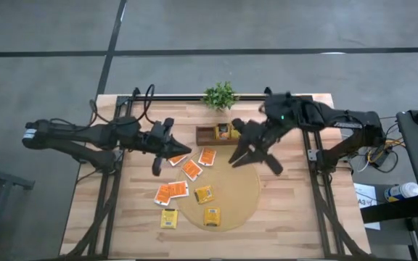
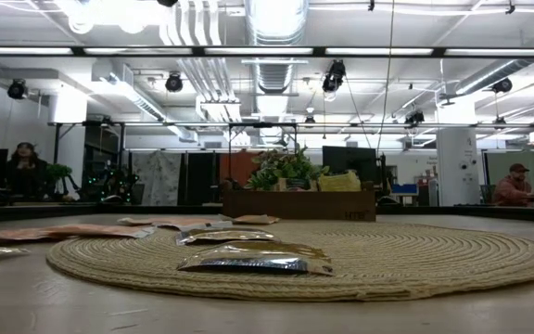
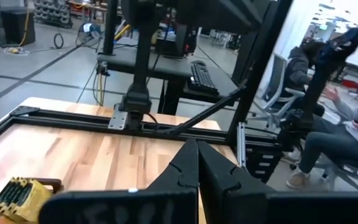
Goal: Pick & Place Tea
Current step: Put the orange tea bag into the middle section of the wooden organizer
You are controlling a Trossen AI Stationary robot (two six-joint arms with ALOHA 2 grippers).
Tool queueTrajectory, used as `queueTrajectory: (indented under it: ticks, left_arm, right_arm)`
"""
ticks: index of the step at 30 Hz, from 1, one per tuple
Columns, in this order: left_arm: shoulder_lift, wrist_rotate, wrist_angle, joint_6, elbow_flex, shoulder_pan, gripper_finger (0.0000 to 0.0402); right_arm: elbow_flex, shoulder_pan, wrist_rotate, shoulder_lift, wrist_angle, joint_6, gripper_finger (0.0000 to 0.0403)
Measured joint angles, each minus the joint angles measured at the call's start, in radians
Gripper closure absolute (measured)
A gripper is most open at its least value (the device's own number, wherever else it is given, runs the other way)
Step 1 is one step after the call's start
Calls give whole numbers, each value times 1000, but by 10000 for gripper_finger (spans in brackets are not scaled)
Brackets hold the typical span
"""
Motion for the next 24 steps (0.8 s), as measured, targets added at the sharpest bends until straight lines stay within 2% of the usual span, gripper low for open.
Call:
queueTrajectory:
  ticks: [5,10,19,24]
  left_arm:
    - [-26,-7,-37,30,0,-37,401]
    - [-46,-9,-75,58,0,-59,401]
    - [-68,-15,-72,76,0,-80,401]
    - [-85,-44,-91,72,0,-98,401]
  right_arm:
    - [-1,116,198,14,16,122,335]
    - [-3,211,328,64,6,253,326]
    - [-2,299,356,219,-30,267,276]
    - [-2,315,378,297,-168,237,257]
